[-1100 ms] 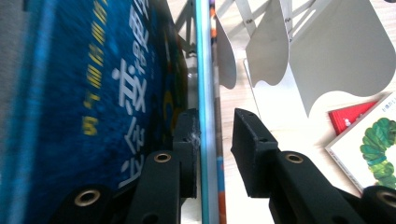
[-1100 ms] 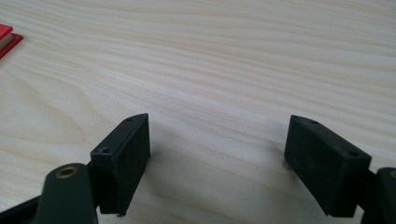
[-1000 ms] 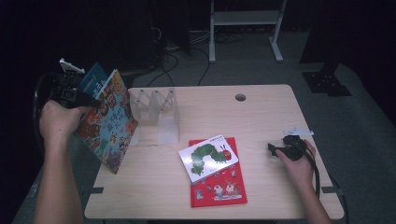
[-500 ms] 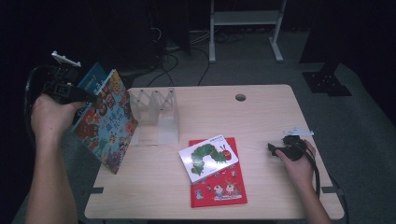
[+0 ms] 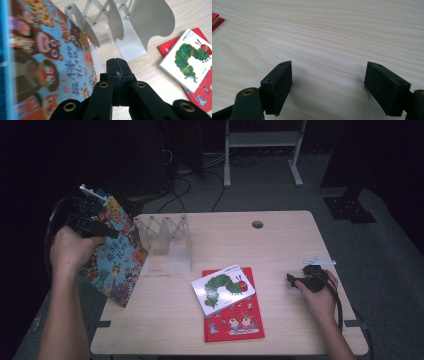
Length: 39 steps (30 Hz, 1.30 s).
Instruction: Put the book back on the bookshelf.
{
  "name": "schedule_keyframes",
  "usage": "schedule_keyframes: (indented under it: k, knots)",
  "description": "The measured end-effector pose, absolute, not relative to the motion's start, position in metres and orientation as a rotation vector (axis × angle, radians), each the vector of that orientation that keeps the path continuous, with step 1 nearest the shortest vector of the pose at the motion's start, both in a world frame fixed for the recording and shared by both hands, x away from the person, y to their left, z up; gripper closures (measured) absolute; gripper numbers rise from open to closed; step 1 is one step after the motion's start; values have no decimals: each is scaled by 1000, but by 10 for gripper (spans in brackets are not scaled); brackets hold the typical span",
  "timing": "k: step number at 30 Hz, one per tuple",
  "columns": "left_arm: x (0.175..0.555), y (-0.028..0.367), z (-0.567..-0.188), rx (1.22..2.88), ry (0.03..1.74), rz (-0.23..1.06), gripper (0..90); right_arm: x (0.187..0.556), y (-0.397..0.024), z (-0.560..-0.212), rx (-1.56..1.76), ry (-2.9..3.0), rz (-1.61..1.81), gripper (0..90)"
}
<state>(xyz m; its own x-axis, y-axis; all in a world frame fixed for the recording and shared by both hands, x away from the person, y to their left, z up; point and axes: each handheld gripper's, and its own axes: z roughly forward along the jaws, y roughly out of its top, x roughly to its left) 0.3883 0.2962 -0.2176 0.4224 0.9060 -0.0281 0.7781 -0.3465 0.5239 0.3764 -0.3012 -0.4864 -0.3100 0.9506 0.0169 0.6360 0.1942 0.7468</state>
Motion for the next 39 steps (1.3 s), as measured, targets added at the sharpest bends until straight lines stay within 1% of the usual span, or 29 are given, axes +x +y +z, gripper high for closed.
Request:
schedule_keyframes:
  k: [5, 10, 16, 18, 20, 21, 23, 27, 33, 35, 38, 39]
  knots:
    - [389, 281, -236, 2267, 1376, 319, 896, 376, -301, -486, 1478, 2023, 922, 215]
    - [391, 266, -258, 2293, 1319, 262, 859, 376, -302, -486, 1475, 2026, 924, 213]
    - [385, 243, -284, 2313, 1226, 239, 723, 376, -301, -486, 1469, 2035, 923, 195]
    - [384, 235, -293, 2327, 1191, 235, 647, 376, -301, -487, 1468, 2038, 923, 188]
    - [382, 227, -303, 2340, 1160, 222, 609, 376, -301, -487, 1466, 2040, 923, 184]
    - [382, 224, -309, 2346, 1147, 217, 570, 376, -301, -487, 1465, 2041, 923, 182]
    - [381, 218, -318, 2358, 1126, 204, 539, 376, -301, -487, 1463, 2044, 925, 182]
    - [379, 210, -336, 2363, 1100, 188, 449, 376, -301, -487, 1458, 2048, 926, 182]
    - [376, 200, -364, 2379, 1037, 136, 362, 376, -301, -487, 1456, 2052, 926, 179]
    - [374, 196, -374, 2374, 1016, 132, 334, 375, -300, -487, 1453, 2061, 926, 162]
    - [371, 191, -391, 2387, 977, 133, 268, 375, -300, -487, 1449, 2064, 927, 160]
    - [369, 188, -400, 2392, 966, 132, 260, 375, -300, -487, 1447, 2065, 928, 160]
